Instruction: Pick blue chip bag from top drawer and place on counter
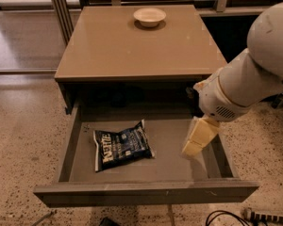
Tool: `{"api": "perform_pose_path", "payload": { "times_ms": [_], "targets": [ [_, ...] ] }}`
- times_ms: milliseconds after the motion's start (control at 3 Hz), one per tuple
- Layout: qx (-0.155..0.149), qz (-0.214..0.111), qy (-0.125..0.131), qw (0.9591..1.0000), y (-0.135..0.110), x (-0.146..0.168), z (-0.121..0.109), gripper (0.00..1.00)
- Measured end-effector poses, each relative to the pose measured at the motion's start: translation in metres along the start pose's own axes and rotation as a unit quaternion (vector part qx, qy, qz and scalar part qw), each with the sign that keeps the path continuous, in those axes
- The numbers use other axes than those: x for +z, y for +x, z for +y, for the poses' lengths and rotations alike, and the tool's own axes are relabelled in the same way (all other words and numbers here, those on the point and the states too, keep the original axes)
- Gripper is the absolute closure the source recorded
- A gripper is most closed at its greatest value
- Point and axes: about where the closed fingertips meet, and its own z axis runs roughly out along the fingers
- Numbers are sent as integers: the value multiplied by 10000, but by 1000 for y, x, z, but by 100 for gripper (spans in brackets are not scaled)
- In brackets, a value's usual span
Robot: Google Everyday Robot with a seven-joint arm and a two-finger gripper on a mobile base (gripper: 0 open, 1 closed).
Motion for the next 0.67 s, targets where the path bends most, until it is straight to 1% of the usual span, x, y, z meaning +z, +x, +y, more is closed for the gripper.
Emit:
{"api": "perform_pose_path", "payload": {
  "times_ms": [333, 667],
  "targets": [
    [-20, -113, 219, 9997, -7, 1, -8, 0],
    [-20, -112, 218, 9997, -7, 1, -8, 0]
  ]
}}
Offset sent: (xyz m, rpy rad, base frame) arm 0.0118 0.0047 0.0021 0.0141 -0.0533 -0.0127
